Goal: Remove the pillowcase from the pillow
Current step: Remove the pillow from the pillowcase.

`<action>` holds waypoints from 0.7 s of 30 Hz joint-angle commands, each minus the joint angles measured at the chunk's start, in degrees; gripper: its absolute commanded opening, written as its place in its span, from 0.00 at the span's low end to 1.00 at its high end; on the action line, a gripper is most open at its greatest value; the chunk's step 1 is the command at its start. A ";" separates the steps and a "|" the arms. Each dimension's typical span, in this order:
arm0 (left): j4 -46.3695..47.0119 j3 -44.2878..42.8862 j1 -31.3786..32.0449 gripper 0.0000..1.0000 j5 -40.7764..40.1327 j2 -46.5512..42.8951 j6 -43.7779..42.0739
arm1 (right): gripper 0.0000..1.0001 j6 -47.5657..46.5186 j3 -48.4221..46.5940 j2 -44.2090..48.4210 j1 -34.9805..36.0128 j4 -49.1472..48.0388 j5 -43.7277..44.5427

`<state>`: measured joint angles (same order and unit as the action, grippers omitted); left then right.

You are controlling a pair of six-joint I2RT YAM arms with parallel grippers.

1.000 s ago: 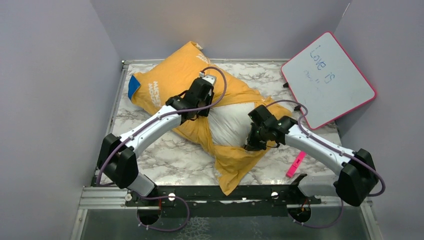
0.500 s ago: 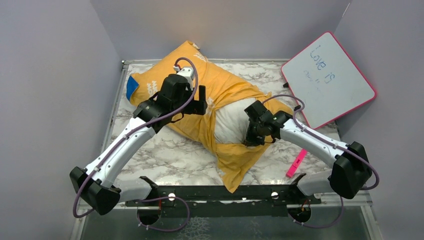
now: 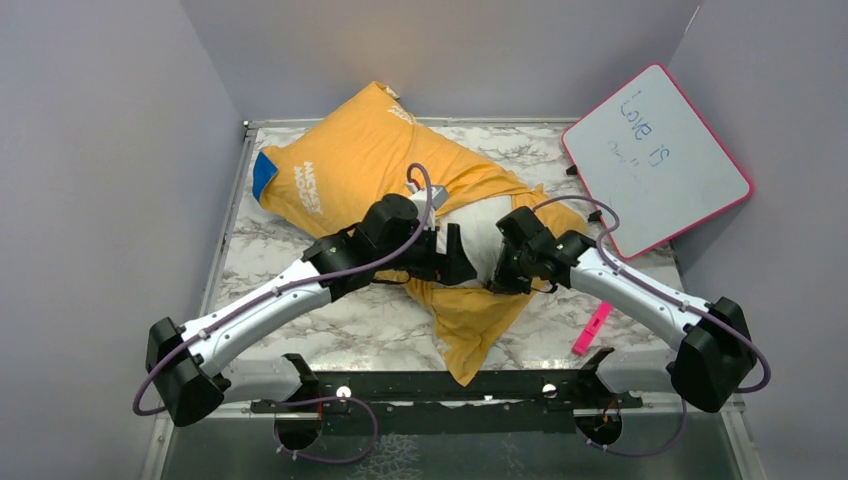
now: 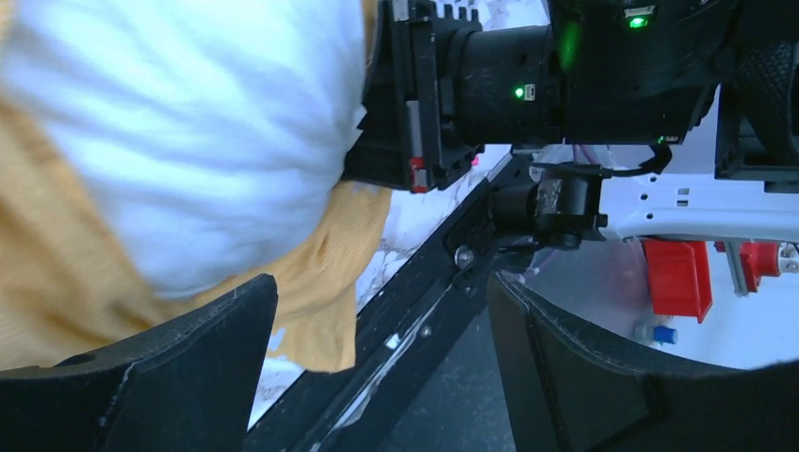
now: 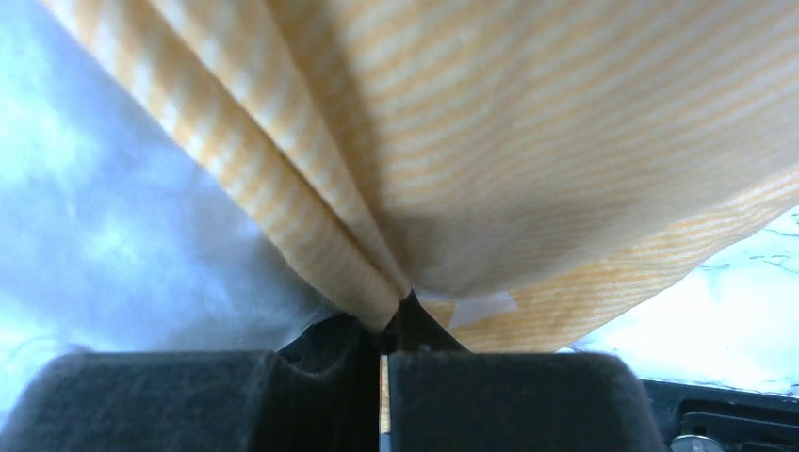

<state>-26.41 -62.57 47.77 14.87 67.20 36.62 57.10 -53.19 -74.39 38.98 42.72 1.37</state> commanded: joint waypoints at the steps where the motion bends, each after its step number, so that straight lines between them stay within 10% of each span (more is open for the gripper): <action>1: 9.39 2.23 4.12 0.84 -9.53 3.53 5.33 | 0.03 2.38 2.63 3.58 -0.24 -3.85 -0.64; 15: 9.97 1.25 4.34 0.82 -28.78 17.36 0.22 | 0.06 -4.13 7.96 14.60 -0.29 -5.67 -8.24; 21: 7.43 -1.57 4.31 0.39 -27.95 21.91 -5.51 | 0.22 -20.85 9.36 22.72 -0.23 -13.05 -13.07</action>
<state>-17.04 -63.02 52.66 -8.73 86.78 36.75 49.82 -44.66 -56.49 38.54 34.98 -5.63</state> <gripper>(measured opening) 0.515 0.172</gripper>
